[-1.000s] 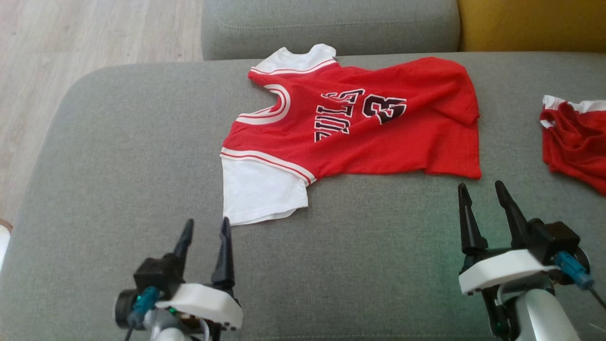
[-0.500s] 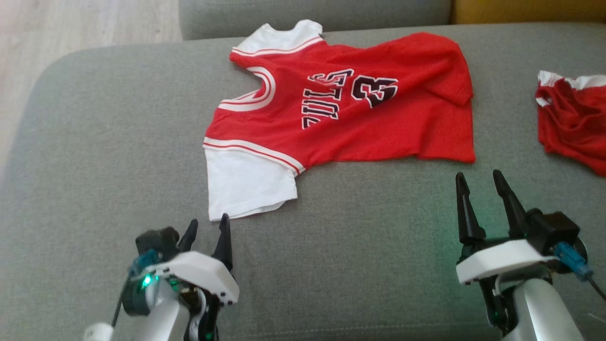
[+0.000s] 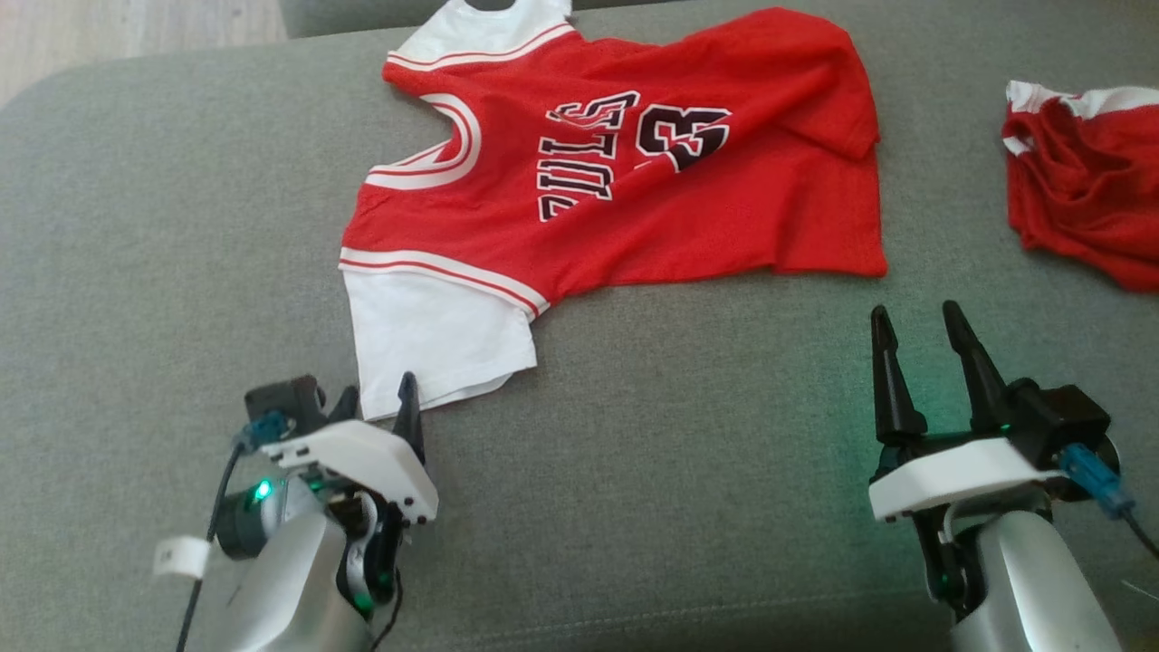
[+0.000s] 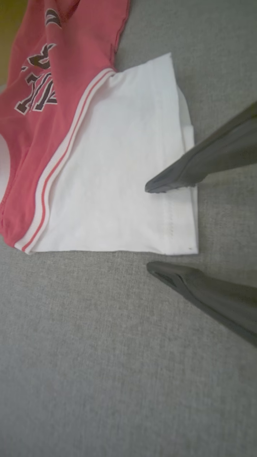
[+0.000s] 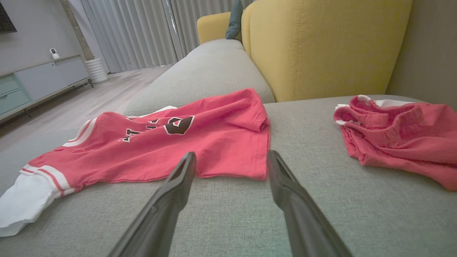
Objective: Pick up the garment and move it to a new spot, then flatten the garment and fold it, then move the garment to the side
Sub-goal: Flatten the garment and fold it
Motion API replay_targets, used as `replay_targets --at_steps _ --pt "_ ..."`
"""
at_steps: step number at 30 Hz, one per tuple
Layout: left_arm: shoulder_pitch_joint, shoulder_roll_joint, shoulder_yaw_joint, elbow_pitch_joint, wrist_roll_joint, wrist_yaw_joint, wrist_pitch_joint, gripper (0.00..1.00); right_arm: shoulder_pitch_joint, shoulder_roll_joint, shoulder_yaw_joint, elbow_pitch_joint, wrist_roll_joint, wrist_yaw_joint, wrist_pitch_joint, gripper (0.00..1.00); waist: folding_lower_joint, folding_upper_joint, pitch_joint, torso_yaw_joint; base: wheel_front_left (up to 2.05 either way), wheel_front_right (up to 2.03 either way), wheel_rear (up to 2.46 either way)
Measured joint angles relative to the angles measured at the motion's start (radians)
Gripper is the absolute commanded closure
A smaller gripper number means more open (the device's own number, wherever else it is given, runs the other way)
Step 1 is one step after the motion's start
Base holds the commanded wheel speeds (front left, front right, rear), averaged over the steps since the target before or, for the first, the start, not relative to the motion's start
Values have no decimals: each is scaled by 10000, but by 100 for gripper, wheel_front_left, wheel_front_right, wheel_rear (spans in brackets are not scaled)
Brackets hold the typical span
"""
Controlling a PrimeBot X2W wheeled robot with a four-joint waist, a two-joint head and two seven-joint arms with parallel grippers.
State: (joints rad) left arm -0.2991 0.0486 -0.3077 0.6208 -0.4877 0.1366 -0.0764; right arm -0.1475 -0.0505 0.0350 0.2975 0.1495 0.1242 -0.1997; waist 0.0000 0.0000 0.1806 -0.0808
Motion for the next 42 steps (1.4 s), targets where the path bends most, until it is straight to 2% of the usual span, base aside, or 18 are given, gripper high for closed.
replay_targets --at_steps 2,3,4,5,6,7,13,18,26,34,42 --pt "-157 6 -52 105 12 8 138 4 -69 0 -2 38 0 0 -42 0 0 0 55 -54 0 0 0" --pt "-221 19 -90 150 27 -29 199 21 -85 0 -4 36 0 0 -81 0 0 0 75 -75 0 0 0" --pt "-267 35 -115 180 27 -54 255 53 -85 0 -4 44 0 0 -90 0 0 0 92 -93 0 0 0" --pt "-307 73 -148 215 40 -63 318 66 -85 0 -6 69 0 0 -100 0 0 0 103 -104 0 0 0" --pt "-331 128 -190 236 94 -107 351 87 -85 0 -12 94 0 0 -115 0 0 0 106 -107 0 0 0" --pt "-332 142 -251 236 125 -136 372 99 -85 0 -17 111 0 0 -115 0 0 0 105 -105 0 0 0" --pt "-243 105 -405 -4 125 -132 267 100 -130 0 -249 357 -90 0 -102 0 0 0 97 37 0 0 0" --pt "520 136 -326 -951 125 113 -303 100 -860 4 -1062 928 -573 0 535 0 0 0 111 353 0 0 0" --pt "1049 257 -230 -2596 100 393 -485 100 -1987 6 -2209 2671 -1254 0 1471 0 0 0 233 1012 0 0 0" --pt "1577 368 -397 -3590 100 581 -295 100 -2667 8 -2909 4435 -1779 0 1501 0 0 0 365 1567 0 0 0" --pt "1735 403 -508 -3969 109 658 -221 100 -3453 6 -3283 5660 -2174 0 1126 0 0 0 398 1662 0 0 0"
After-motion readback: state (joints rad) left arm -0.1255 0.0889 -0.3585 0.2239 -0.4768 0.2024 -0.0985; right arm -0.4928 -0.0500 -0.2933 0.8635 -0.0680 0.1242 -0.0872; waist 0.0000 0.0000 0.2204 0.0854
